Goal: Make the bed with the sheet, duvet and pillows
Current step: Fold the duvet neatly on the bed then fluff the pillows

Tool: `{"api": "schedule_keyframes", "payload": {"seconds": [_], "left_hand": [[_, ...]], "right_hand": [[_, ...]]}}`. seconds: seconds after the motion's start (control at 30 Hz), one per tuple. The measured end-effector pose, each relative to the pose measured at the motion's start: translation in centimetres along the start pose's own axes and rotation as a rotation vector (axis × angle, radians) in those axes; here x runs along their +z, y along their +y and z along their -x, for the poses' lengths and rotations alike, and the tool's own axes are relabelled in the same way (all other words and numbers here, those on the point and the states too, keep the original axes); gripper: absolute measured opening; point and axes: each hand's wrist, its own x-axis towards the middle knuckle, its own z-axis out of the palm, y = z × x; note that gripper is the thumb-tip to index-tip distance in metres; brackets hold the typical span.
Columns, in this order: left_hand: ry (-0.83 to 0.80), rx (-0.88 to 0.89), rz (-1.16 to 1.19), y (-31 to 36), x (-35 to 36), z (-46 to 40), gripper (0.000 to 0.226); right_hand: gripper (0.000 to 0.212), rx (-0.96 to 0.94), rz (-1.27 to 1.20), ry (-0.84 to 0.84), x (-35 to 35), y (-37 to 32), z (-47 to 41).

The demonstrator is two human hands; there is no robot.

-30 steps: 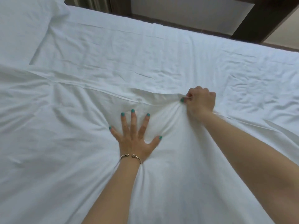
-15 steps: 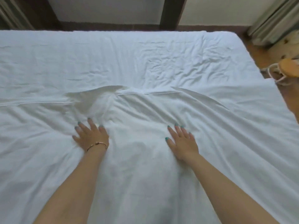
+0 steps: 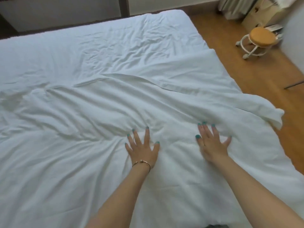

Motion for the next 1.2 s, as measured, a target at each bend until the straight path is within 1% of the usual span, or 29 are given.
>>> {"api": "schedule_keyframes", "payload": {"seconds": [0.07, 0.13, 0.2, 0.27, 0.37, 0.43, 0.5, 0.53, 0.57, 0.63, 0.67, 0.73, 0.8, 0.83, 0.87, 0.9, 0.97, 1.0, 1.03, 1.07, 1.13, 1.17, 1.2], "left_hand": [[-0.035, 0.084, 0.032, 6.6, 0.8, -0.1, 0.066], [-0.013, 0.066, 0.098, 12.6, 1.2, -1.1, 0.060], [0.033, 0.038, 0.105, 17.4, 1.3, -2.6, 0.058], [0.060, 0.075, 0.075, 20.6, 1.3, -4.2, 0.057], [0.112, 0.085, 0.050, 23.2, 0.7, -6.4, 0.054], [0.193, 0.056, -0.008, 24.0, 0.3, -7.6, 0.048], [0.280, 0.081, -0.079, 24.4, 0.2, -8.8, 0.042], [0.301, 0.094, -0.073, 24.6, 0.0, -9.7, 0.042], [0.302, 0.086, -0.031, 24.8, -0.4, -10.7, 0.045], [0.270, 0.037, 0.051, 25.1, -1.2, -12.5, 0.063], [0.261, 0.040, 0.032, 25.4, -1.6, -13.2, 0.077], [0.243, 0.075, -0.081, 25.8, -2.3, -14.3, 0.100], [0.191, 0.085, -0.183, 26.2, -3.6, -16.0, 0.112], [0.131, 0.065, -0.216, 26.3, -4.4, -17.0, 0.113], [0.058, 0.033, -0.242, 26.3, -5.2, -17.9, 0.108], [-0.002, 0.003, -0.254, 26.4, -5.8, -18.6, 0.098], [-0.060, -0.021, -0.255, 26.6, -6.1, -19.4, 0.074], [-0.077, -0.022, -0.252, 26.8, -5.9, -19.3, 0.069], [-0.078, -0.015, -0.250, 26.9, -5.6, -19.3, 0.069], [-0.074, -0.002, -0.244, 27.0, -5.5, -19.4, 0.077], [-0.087, 0.013, -0.230, 27.2, -5.8, -19.4, 0.107], [-0.087, 0.013, -0.240, 27.2, -5.9, -19.5, 0.114], [-0.083, 0.011, -0.256, 27.2, -5.7, -19.7, 0.111]], "right_hand": [[0.052, -0.037, 0.042, -0.016, -0.5, 5.6, -0.7], [0.051, -0.090, 0.055, -0.003, -1.3, 9.9, -1.9], [0.051, -0.078, -0.014, 0.039, -2.5, 13.2, -3.7], [0.051, -0.046, -0.149, 0.089, -4.2, 15.6, -5.8], [0.050, -0.135, -0.197, 0.255, -6.8, 17.7, -8.4], [0.068, -0.170, -0.175, 0.309, -8.0, 18.0, -10.1], [0.085, -0.159, -0.117, 0.309, -8.6, 18.1, -11.9], [0.090, -0.147, -0.084, 0.316, -8.8, 18.1, -12.8], [0.095, -0.143, -0.056, 0.333, -9.0, 18.1, -13.8], [0.106, -0.161, -0.022, 0.331, -9.4, 18.3, -16.1], [0.114, -0.172, -0.040, 0.299, -9.6, 18.5, -17.2], [0.130, -0.199, -0.084, 0.217, -10.1, 18.6, -19.0], [0.142, -0.169, -0.059, 0.163, -10.8, 18.6, -20.6], [0.142, -0.130, -0.046, 0.112, -11.5, 18.6, -21.3], [0.137, -0.094, -0.047, 0.048, -12.3, 18.6, -21.9], [0.122, -0.071, -0.043, -0.007, -12.8, 18.6, -22.4], [0.077, -0.037, -0.031, -0.053, -13.1, 19.2, -23.0], [0.066, -0.011, -0.041, -0.065, -12.9, 19.6, -23.0], [0.065, 0.013, -0.067, -0.070, -12.8, 20.1, -23.0], [0.074, 0.038, -0.113, -0.068, -13.0, 20.5, -23.0], [0.108, 0.070, -0.206, -0.039, -13.2, 21.1, -23.1], [0.112, 0.071, -0.202, -0.034, -13.0, 21.0, -23.2], [0.103, 0.068, -0.187, -0.046, -12.3, 20.6, -23.2]]}}
